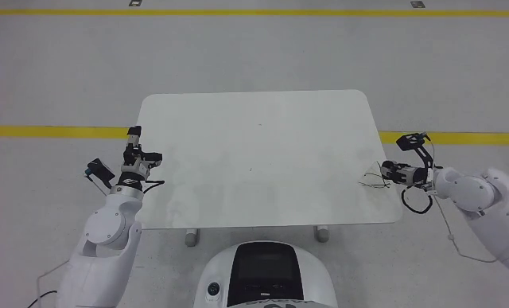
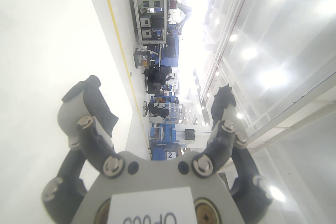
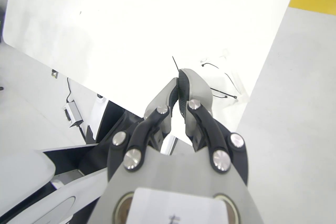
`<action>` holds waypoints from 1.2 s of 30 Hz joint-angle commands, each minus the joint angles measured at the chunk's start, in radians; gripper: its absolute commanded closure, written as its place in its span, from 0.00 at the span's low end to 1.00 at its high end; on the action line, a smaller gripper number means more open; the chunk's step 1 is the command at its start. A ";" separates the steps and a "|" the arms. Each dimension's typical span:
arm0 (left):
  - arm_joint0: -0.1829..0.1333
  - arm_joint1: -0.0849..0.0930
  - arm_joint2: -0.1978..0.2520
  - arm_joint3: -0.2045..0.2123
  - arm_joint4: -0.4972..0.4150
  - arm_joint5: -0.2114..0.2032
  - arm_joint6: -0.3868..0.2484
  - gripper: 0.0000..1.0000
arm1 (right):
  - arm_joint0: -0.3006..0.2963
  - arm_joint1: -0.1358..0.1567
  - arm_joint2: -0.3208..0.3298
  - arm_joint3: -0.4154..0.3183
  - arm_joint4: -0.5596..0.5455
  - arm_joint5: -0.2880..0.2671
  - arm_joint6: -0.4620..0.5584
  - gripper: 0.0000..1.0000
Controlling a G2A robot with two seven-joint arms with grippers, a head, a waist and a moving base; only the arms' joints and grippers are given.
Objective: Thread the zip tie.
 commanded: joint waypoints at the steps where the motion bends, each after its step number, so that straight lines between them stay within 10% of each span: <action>1: 0.000 0.000 0.000 0.000 0.000 0.000 0.000 0.00 | 0.000 0.000 0.000 0.001 0.001 0.000 0.000 1.00; 24: 0.000 0.000 0.000 0.000 0.000 0.000 0.000 0.00 | -0.002 -0.003 -0.001 -0.016 0.002 0.000 0.006 1.00; 36: 0.000 0.000 0.000 0.000 0.000 0.000 0.000 0.00 | 0.060 0.023 0.002 -0.109 0.214 0.000 0.311 1.00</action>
